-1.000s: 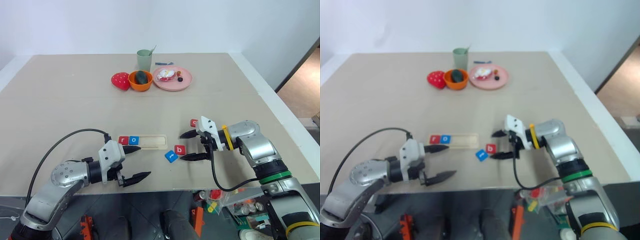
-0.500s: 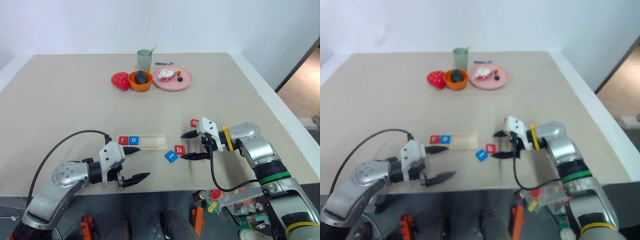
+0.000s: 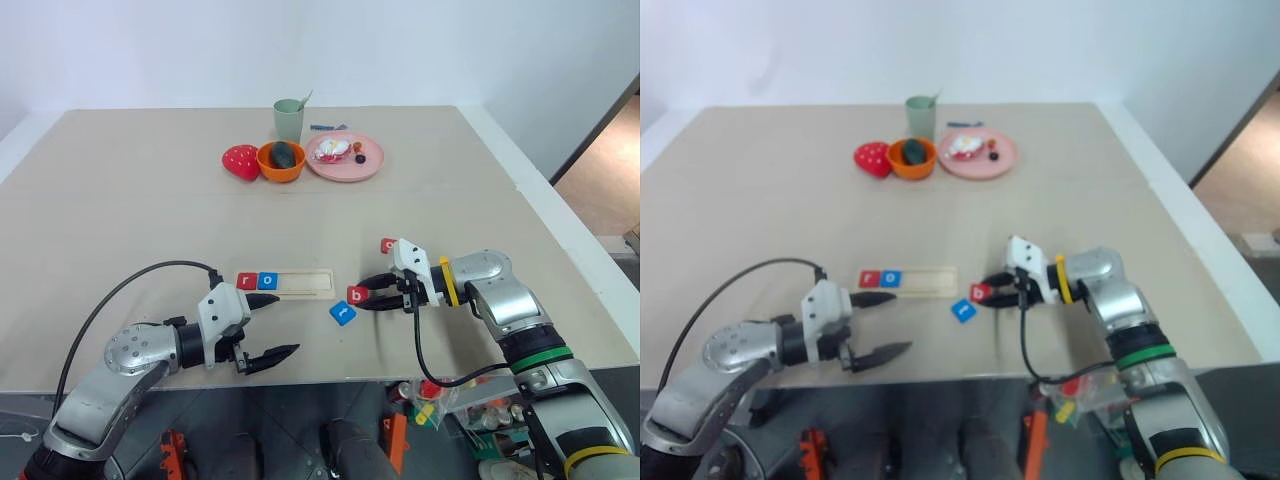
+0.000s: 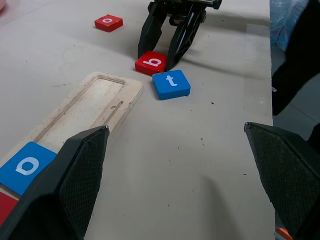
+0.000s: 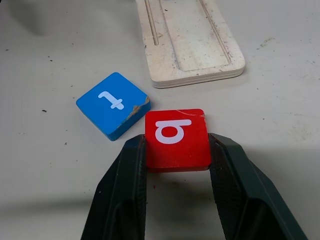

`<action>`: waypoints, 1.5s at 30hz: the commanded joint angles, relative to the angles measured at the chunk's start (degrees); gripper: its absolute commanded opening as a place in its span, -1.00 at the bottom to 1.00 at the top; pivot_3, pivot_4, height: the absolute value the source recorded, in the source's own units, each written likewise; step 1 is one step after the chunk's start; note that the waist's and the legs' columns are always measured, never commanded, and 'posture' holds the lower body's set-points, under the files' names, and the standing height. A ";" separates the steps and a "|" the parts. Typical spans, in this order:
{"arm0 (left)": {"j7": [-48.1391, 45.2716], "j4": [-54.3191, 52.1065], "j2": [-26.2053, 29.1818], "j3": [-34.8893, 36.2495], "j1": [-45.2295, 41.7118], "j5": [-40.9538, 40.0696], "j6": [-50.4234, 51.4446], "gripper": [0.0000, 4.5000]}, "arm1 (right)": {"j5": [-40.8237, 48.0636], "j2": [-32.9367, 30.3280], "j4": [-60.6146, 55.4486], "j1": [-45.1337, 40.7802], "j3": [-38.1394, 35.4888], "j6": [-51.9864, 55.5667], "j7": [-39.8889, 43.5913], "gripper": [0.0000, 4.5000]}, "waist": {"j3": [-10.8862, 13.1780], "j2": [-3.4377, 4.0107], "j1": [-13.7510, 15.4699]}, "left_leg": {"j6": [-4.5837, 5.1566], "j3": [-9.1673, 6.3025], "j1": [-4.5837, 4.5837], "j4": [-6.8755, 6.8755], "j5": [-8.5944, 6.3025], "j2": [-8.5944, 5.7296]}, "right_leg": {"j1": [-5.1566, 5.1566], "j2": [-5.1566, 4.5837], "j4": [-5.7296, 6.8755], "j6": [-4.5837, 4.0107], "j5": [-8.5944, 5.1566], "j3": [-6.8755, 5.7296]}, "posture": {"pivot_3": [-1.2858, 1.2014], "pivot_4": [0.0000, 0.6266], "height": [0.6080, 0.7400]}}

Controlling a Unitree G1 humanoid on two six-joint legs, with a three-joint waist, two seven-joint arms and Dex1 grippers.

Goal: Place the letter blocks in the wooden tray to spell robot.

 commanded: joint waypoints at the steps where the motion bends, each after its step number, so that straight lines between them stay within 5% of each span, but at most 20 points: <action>1: 0.02 -2.15 -0.29 0.39 -0.60 -0.96 -0.45 1.00 | 0.04 -0.09 -0.92 0.03 -1.22 -1.62 -0.95 -0.47 | 0.00 0.00 0.00 | 0.00 0.00 0.00 0.00 0.00 0.00 | 0.00 0.00 0.00 0.00 0.00 0.00 | 0.03 -0.52 1.00; 8: 2.58 -1.35 -1.65 3.41 0.15 -2.30 0.54 1.00 | 2.01 1.62 -1.34 -8.09 -2.05 1.59 -1.03 -0.47 | 0.02 0.03 -0.34 | 0.00 0.10 0.00 0.00 0.00 0.01 | -0.06 0.01 0.01 0.00 0.06 0.12 | 0.03 -0.52 1.00; 21: 4.10 1.46 -1.54 8.29 3.32 -1.70 -2.20 1.00 | -3.62 15.46 1.94 -15.99 7.81 2.88 -2.63 -0.47 | 0.02 0.03 -0.10 | 0.00 -0.09 -0.08 -0.01 0.01 0.09 | -0.08 0.06 0.03 -0.12 0.00 -0.10 | 0.03 -0.52 1.00; 32: 4.82 0.36 -1.93 8.56 3.86 -1.86 -2.39 1.00 | -8.01 18.64 15.87 -20.71 8.51 -4.22 -3.45 -0.47 | 0.02 0.03 -0.18 | 0.00 -0.10 -0.09 -0.02 0.01 0.12 | -0.10 0.09 0.04 -0.16 0.01 -0.14 | 0.03 -0.52 1.00; 45: 6.30 -0.40 -2.18 8.41 4.40 -1.99 -2.44 1.00 | -9.07 21.34 18.06 -21.58 7.92 1.03 -5.98 -0.47 | 0.02 0.04 -0.21 | 0.00 -0.10 -0.09 -0.03 0.01 0.12 | -0.11 0.08 0.04 -0.17 0.00 -0.14 | 0.03 -0.52 1.00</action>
